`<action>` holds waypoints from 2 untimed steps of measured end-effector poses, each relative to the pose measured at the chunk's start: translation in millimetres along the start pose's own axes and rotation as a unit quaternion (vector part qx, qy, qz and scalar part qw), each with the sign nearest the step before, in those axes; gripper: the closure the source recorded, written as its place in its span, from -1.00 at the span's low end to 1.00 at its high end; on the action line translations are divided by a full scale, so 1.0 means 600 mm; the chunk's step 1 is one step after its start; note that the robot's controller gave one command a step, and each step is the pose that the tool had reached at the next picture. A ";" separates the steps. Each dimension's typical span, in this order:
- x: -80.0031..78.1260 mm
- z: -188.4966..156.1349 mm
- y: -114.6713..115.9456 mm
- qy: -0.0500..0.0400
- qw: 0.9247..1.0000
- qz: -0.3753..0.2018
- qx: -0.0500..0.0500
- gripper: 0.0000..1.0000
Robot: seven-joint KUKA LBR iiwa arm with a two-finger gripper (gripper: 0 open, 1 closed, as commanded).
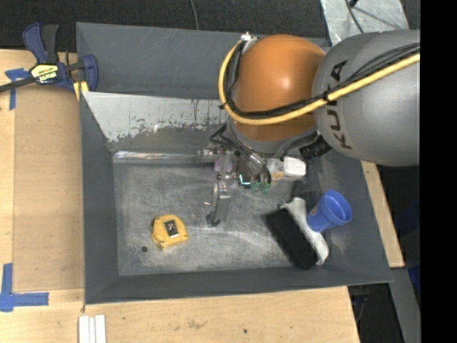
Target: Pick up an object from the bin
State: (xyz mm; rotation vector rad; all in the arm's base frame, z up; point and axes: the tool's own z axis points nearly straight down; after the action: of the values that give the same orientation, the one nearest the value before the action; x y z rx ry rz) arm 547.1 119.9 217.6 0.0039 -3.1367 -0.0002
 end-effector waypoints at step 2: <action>0.022 0.062 0.036 -0.008 1.000 0.008 -0.001 -1.00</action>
Offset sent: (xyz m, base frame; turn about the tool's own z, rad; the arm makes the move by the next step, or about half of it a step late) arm -0.0477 0.0659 -0.1181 0.0312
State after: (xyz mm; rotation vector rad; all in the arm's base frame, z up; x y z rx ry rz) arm 533.4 141.8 180.2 -0.0215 -3.1525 -0.0025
